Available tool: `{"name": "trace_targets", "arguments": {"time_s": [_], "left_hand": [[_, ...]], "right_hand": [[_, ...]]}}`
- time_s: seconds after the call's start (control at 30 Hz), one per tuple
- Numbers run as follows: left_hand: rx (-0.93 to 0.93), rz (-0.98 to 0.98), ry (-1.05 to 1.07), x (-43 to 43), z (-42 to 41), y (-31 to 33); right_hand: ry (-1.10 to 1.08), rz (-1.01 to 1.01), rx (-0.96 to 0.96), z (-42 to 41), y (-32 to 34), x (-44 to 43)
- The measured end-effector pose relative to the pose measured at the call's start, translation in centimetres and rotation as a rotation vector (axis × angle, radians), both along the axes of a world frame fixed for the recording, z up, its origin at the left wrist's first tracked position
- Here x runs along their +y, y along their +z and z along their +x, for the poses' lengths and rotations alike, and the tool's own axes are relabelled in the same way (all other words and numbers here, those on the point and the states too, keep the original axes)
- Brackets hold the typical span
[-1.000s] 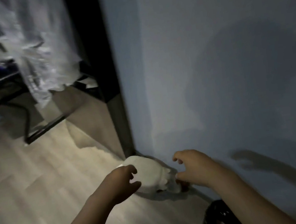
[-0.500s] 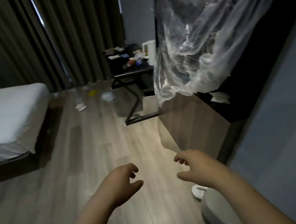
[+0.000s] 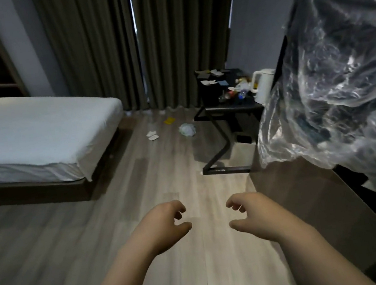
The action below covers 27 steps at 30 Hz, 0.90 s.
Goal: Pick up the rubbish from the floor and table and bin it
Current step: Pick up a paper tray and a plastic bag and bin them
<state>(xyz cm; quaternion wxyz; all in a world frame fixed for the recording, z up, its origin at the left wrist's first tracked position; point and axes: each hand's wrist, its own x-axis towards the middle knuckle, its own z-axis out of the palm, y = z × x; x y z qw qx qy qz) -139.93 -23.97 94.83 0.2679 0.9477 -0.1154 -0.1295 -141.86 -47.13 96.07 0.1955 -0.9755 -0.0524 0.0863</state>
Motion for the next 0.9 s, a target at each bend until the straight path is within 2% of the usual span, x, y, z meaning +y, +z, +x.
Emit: {"name": "trace_targets", "arguments": {"time_s": [0.27,0.43,0.6,0.9], "left_hand": [[-0.063,0.003,0.104,-1.4,12.0,2.0],[-0.065,-0.007,0.146,-1.0,19.0,1.6],[-0.042,-0.014,0.155,1.4,27.0,0.5],[-0.008,-0.013,0.128,10.0,43.7,0.7]], "right_hand": [[0.07,0.012,-0.089,14.3,2.5,-2.0],[0.107,-0.001,-0.074,22.3,2.7,-1.5],[0.145,-0.012,-0.07,30.8,2.0,1.1],[0.085,0.011,-0.016,46.5,1.8,9.5]]}}
